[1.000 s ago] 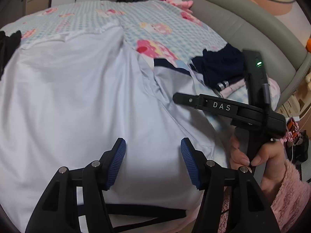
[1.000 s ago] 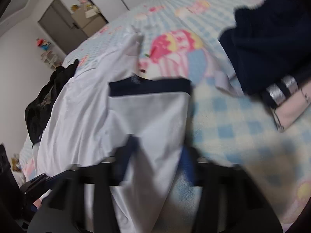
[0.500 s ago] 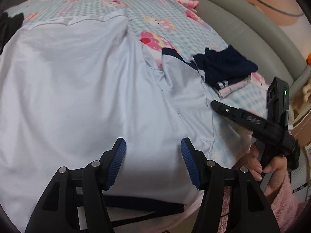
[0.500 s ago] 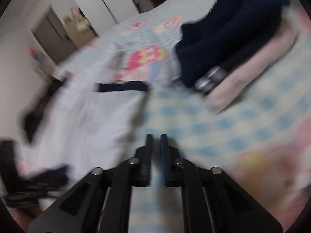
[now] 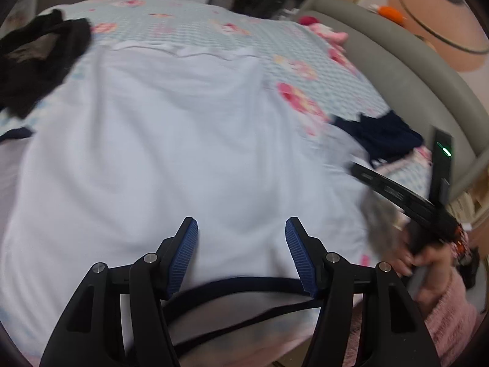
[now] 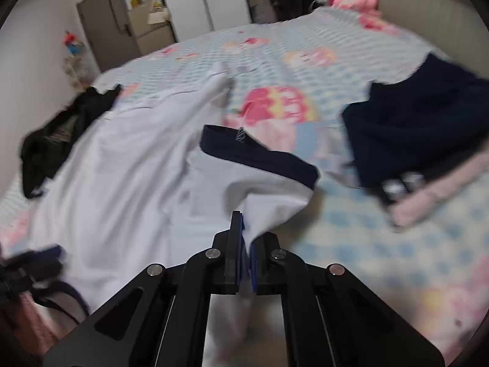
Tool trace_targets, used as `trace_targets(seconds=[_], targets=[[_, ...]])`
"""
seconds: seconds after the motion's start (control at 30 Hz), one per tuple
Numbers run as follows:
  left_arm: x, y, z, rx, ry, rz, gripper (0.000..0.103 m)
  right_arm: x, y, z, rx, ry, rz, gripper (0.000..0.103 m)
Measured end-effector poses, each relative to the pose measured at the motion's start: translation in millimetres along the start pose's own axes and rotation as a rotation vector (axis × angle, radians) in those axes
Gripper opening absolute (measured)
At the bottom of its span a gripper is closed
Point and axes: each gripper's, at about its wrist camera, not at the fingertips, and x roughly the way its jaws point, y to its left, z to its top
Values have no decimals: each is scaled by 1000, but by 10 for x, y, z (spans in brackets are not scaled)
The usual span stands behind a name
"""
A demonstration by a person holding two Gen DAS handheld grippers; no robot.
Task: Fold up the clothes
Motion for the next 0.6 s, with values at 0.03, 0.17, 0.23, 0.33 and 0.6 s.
trace_targets(seconds=[0.03, 0.17, 0.23, 0.33, 0.6], targets=[[-21, 71, 5, -13, -4, 16, 62, -49, -16, -31, -9, -8, -47, 2], [-77, 243, -71, 8, 6, 85, 62, -110, -443, -333, 46, 89, -193, 1], [9, 268, -147, 33, 54, 105, 62, -280, -445, -245, 96, 39, -106, 4], [-112, 248, -119, 11, -13, 49, 62, -534, -443, -112, 168, -37, 23, 14], [-398, 399, 519, 93, -94, 151, 62, -398, 386, 568, -51, 47, 236, 38]])
